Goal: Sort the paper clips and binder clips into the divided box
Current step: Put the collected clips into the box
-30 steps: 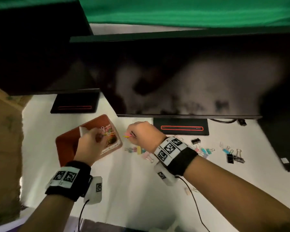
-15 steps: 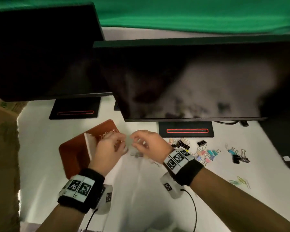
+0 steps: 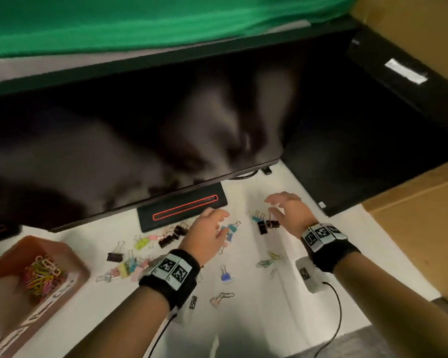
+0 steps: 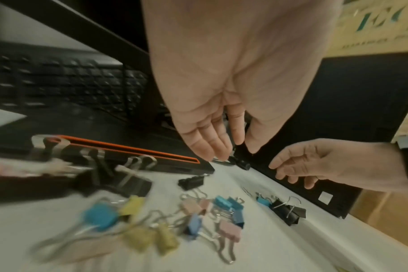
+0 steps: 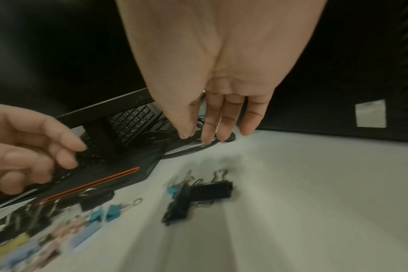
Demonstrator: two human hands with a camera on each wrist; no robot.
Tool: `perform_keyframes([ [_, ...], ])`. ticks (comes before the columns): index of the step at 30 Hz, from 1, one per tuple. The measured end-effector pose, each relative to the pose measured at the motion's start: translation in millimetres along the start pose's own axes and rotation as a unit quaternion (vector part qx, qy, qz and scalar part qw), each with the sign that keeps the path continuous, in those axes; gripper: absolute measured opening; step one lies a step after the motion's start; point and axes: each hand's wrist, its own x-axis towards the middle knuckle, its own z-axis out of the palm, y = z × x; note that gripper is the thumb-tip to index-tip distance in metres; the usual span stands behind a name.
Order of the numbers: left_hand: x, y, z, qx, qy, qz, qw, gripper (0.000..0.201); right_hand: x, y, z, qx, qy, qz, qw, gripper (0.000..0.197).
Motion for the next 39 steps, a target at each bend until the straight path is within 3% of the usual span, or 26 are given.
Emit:
perform_keyframes([
  [9,87,24,49,0.101,-0.015,-0.075,0.992,0.027,42,12,-1,-0.074,-0.148,-0.067,0.984,0.017],
  [14,100,26,61,0.138,-0.010,-0.092,0.986,0.013,47,17,-1,-0.089,-0.166,-0.103,0.977,0.014],
  [19,99,23,61,0.168,-0.025,-0.075,0.983,0.016,46,22,-1,-0.083,-0.159,-0.121,0.976,0.014],
  [24,82,17,55,0.180,-0.026,-0.042,0.982,0.019,33,31,-9,0.001,-0.098,-0.154,0.983,0.006],
  [28,56,18,35,0.142,0.025,-0.039,0.989,0.008,6,44,-7,0.051,-0.064,-0.201,0.976,0.020],
  [31,26,18,20,0.092,0.023,-0.033,0.995,0.006,-19,51,3,0.076,-0.090,-0.224,0.968,0.017],
  [35,-25,5,13,0.035,0.025,-0.033,0.999,0.006,-48,56,19,0.034,-0.155,-0.194,0.968,0.009],
  [39,-71,-7,20,-0.008,-0.019,-0.055,0.998,0.009,-68,65,38,0.016,-0.144,-0.174,0.974,0.007],
])
